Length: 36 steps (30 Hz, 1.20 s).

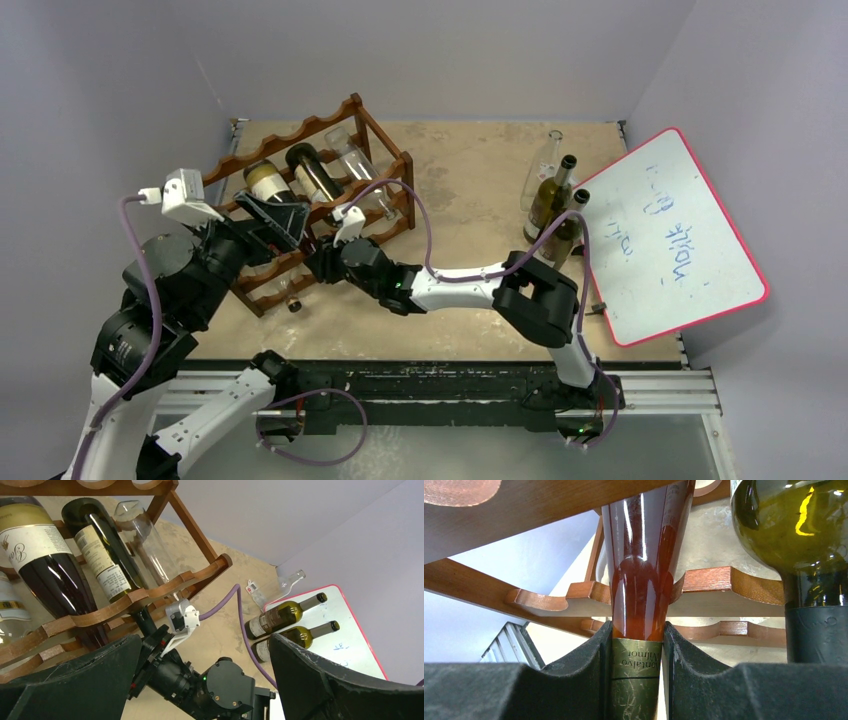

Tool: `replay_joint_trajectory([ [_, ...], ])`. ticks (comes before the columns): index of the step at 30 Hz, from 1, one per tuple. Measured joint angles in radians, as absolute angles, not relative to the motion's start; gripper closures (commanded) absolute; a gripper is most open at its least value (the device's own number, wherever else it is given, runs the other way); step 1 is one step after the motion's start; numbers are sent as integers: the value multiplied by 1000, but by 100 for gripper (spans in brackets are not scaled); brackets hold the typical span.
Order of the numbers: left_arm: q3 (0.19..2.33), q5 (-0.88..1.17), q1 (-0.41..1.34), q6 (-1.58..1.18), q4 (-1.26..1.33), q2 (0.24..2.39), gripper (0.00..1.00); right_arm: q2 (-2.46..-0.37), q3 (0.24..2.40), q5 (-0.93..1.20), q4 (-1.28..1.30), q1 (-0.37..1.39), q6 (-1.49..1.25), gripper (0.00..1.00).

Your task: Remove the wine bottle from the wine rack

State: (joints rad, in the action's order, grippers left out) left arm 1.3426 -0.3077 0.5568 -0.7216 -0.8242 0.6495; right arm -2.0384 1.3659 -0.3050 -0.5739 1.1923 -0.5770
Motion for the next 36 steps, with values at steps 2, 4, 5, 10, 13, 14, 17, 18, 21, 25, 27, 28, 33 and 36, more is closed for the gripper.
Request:
replay_joint_trajectory([
  [2,1331,-309,557,-722,-825,649,0,-2038,1359,-305,-585,1192,-579,100],
  [4,1319,-316,557,-722,-824,649,0,-2038,1355,-305,-593,1192,-579,100],
  [5,1315,-319,557,-722,-825,649,0,-2038,1354,-305,-595,1192,-579,100],
  [10,1311,-381,557,-722,-856,682,0,-2038,1352,-305,-599,1192,-580,100],
  [13,1317,-421,557,-721,-886,729,0,-2036,1345,-304,-607,1192,-580,100],
  [14,1317,-432,557,-720,-894,747,0,-2032,1338,-303,-612,1192,-580,100],
  [17,1318,-466,557,-717,-920,793,0,-2020,1319,-303,-619,1197,-577,100],
  [18,1318,-476,557,-717,-925,802,0,-2017,1316,-304,-620,1198,-575,100],
  [21,1318,-505,557,-717,-945,828,0,-2011,1308,-311,-620,1204,-572,100],
  [25,1318,-524,557,-717,-952,841,0,-2008,1305,-335,-616,1216,-564,100],
  [27,1318,-532,557,-717,-952,838,0,-2007,1303,-344,-614,1221,-565,100],
  [28,1318,-533,557,-717,-952,837,0,-2006,1302,-347,-614,1222,-565,100],
  [33,1316,-554,557,-718,-952,819,0,-1990,1285,-350,-610,1228,-568,100],
  [36,1316,-567,557,-718,-952,809,0,-1976,1267,-350,-608,1235,-569,100],
])
